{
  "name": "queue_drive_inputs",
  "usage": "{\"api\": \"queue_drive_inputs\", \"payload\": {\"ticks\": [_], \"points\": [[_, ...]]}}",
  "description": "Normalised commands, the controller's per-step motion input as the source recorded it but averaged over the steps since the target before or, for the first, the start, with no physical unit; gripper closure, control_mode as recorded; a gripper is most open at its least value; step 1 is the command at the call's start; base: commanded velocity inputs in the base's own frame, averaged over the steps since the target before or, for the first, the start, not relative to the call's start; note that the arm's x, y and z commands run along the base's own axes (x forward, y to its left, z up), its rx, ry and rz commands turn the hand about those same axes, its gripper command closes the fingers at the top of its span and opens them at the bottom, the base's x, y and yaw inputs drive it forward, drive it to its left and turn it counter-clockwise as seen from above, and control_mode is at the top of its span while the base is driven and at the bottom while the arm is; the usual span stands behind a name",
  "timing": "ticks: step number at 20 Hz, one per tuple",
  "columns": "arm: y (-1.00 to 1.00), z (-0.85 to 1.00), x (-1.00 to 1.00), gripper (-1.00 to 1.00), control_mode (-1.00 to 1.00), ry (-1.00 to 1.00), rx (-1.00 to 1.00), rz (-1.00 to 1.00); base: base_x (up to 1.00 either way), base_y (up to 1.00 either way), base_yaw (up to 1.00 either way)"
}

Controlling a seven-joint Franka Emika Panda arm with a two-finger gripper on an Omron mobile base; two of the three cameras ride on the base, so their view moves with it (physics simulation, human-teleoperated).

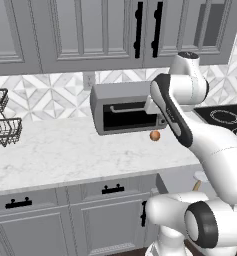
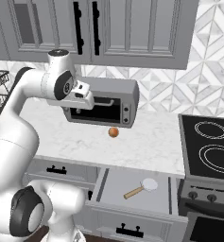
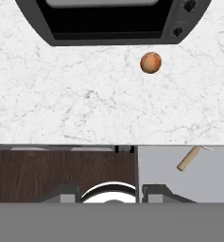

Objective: Pick the pizza cutter from the drawer and place it on the counter.

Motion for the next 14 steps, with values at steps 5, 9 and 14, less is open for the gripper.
{"api": "queue_drive_inputs", "payload": {"ticks": [5,9,14], "points": [[0.0,0.0,0.0,-1.0,1.0,0.0,0.0,0.0,0.0,0.0,0.0],[0.0,0.0,0.0,-1.0,1.0,0.0,0.0,0.0,0.0,0.23,0.0],[0.0,0.0,0.0,-1.0,1.0,0.0,0.0,0.0,0.11,0.57,0.0]]}}
